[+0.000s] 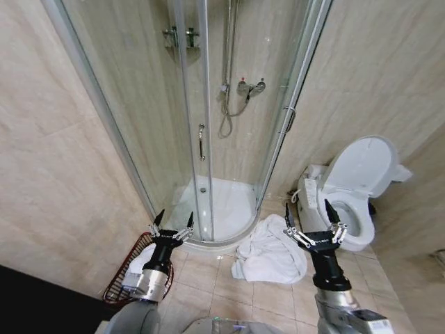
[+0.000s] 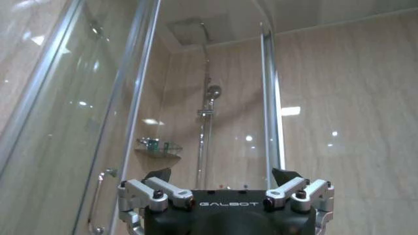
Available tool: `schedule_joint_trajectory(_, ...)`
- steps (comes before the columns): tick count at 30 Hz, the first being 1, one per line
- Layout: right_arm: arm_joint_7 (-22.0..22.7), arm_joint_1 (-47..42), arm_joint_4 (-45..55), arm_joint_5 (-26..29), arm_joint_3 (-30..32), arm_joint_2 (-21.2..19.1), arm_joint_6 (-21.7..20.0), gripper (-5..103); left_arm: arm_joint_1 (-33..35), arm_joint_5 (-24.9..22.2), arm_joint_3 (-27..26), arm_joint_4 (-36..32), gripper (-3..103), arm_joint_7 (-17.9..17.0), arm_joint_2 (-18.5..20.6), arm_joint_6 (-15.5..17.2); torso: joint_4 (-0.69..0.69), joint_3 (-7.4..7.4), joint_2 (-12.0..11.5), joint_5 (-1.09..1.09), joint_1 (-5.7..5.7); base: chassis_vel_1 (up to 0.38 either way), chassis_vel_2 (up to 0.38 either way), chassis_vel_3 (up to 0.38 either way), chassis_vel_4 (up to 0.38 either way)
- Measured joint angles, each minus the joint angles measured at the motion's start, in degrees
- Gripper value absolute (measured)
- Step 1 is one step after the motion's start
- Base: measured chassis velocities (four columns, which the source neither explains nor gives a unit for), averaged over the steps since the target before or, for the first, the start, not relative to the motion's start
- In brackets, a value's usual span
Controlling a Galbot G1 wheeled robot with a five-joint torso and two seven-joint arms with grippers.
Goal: Discard the used towel into the hamper.
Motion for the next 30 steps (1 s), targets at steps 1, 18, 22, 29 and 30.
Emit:
schedule_joint_trajectory(1,0.0,0.0,0.0,0.0,0.0,0.0,0.0,100,0.0,0.0,0.0,0.0,100,0.0,0.0,0.0,0.00,0.00,0.0,0.00,0.00,-0.051,-0.047,-0.055,-0.063)
schedule_joint_trajectory(18,0.0,-0.2,0.7,1.1,0.0,0.0,0.5,100,0.0,0.0,0.0,0.0,100,0.0,0.0,0.0,0.01,-0.08,-0.2,0.00,-0.08,-0.009,-0.011,-0.007,-0.010)
schedule_joint_trajectory(22,0.1,-0.2,0.9,1.3,0.0,0.0,0.6,100,0.0,0.0,0.0,0.0,100,0.0,0.0,0.0,0.01,-0.72,-1.4,0.00,-0.66,0.000,0.000,0.000,0.000)
schedule_joint_trajectory(29,0.2,-0.1,0.9,1.3,-0.1,0.0,0.5,100,0.0,0.0,0.0,0.0,100,0.0,0.0,0.0,0.01,-1.98,-3.7,0.00,-1.70,0.000,0.000,0.000,0.000)
schedule_joint_trajectory(30,0.2,0.0,0.9,1.3,-0.1,0.0,0.5,100,0.0,0.0,0.0,0.0,100,0.0,0.0,0.0,0.01,-2.22,-4.1,0.00,-1.90,0.000,0.000,0.000,0.000)
